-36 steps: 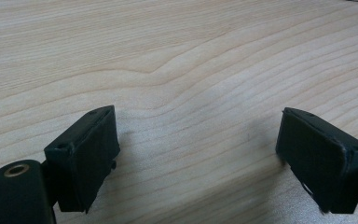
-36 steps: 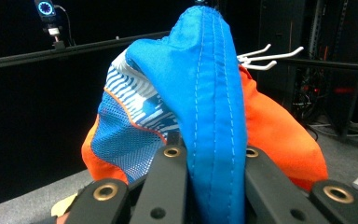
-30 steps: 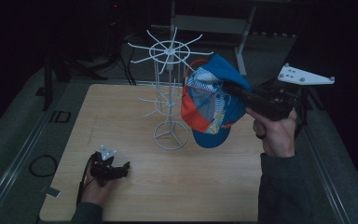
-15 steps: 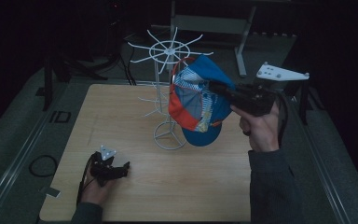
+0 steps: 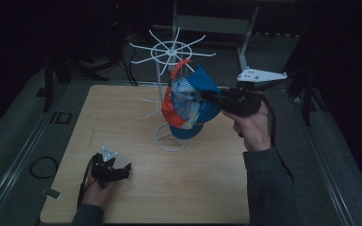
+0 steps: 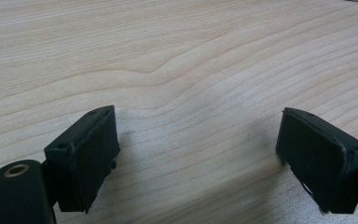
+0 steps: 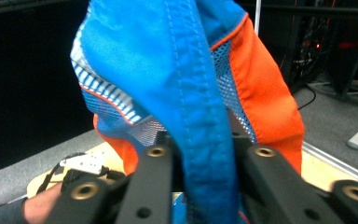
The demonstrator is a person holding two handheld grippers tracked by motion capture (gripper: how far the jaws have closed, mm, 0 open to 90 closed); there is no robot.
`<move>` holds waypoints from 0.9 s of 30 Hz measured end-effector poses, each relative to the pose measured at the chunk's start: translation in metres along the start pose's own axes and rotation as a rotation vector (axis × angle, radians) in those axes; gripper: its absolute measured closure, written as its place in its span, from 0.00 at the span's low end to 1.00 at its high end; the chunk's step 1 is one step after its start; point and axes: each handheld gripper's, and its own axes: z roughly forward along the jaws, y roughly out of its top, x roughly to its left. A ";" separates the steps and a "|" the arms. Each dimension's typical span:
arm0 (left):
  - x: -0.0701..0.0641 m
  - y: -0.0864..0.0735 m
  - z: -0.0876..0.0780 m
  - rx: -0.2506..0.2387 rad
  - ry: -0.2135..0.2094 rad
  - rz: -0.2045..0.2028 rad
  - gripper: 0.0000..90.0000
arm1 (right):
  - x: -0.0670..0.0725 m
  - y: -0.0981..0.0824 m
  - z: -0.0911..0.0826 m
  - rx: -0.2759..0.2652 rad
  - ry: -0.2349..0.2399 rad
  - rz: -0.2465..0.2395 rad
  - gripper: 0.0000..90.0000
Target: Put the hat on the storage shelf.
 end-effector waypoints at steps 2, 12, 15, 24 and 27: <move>0.000 0.000 0.000 0.001 -0.002 0.000 0.15 | 0.000 -0.003 0.000 0.014 -0.010 -0.003 0.74; 0.000 0.000 0.000 0.000 0.000 0.000 0.15 | 0.008 -0.011 0.000 0.104 -0.107 -0.086 0.28; 0.000 0.000 0.000 0.000 0.000 0.000 0.15 | 0.010 -0.012 0.001 0.117 -0.114 -0.095 0.23; 0.000 0.000 0.000 0.000 0.000 0.000 0.15 | 0.016 -0.025 0.000 0.141 -0.102 -0.092 0.20; 0.000 0.000 0.000 0.000 0.000 0.000 0.15 | 0.013 -0.032 -0.003 0.145 -0.106 -0.075 0.20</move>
